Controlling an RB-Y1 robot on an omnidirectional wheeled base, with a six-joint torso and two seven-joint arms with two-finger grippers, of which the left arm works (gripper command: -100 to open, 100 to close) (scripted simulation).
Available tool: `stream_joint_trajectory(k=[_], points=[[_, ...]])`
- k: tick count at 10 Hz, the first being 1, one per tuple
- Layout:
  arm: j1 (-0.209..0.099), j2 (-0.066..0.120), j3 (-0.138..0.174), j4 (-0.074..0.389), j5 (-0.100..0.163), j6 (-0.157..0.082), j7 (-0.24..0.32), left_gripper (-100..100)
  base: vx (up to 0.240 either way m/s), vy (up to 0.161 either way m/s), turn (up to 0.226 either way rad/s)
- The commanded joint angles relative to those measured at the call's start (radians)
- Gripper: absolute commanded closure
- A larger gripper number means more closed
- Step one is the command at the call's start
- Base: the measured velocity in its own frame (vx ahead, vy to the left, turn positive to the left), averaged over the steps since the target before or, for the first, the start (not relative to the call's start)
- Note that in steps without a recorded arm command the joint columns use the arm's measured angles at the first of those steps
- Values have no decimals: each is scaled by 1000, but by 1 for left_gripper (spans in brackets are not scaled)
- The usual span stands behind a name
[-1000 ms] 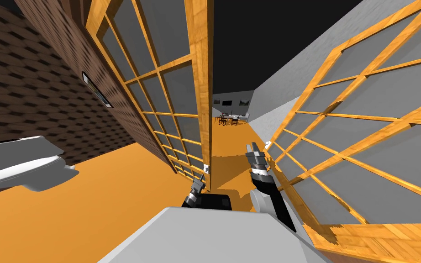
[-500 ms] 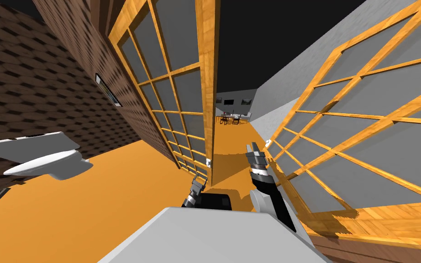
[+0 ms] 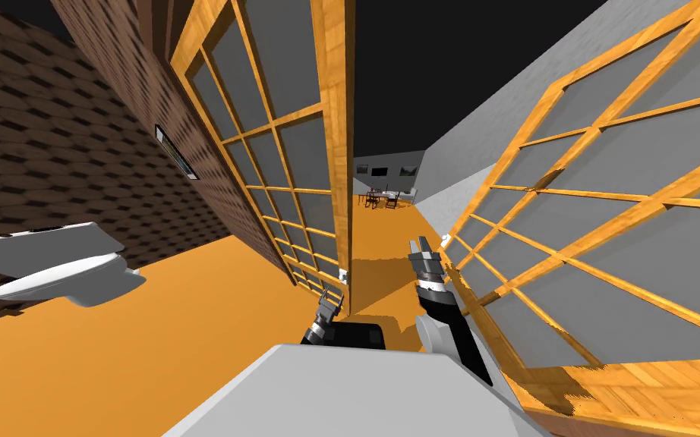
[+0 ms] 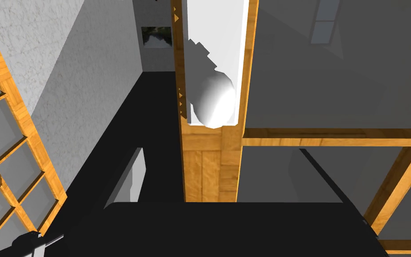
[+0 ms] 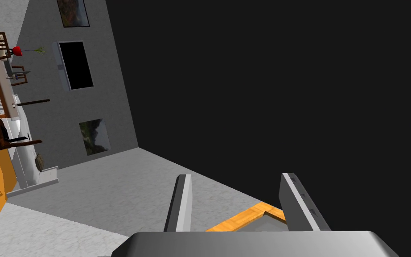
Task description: Push the door open
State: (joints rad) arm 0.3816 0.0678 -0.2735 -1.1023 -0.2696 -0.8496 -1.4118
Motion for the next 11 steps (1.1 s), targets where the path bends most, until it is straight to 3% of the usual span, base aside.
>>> stream_joint_trajectory(k=[1,4,5,6,11], points=[[-8,-2,4,4,1,2,0,-100,162,-55,-16],[-26,-17,12,17,3,5,1,-100,194,-72,-11],[-23,-13,11,16,3,3,1,-100,73,-31,2],[-23,-13,11,16,3,3,1,100,-8,3,3],[-23,-13,11,16,3,3,1,100,-16,7,-1]])
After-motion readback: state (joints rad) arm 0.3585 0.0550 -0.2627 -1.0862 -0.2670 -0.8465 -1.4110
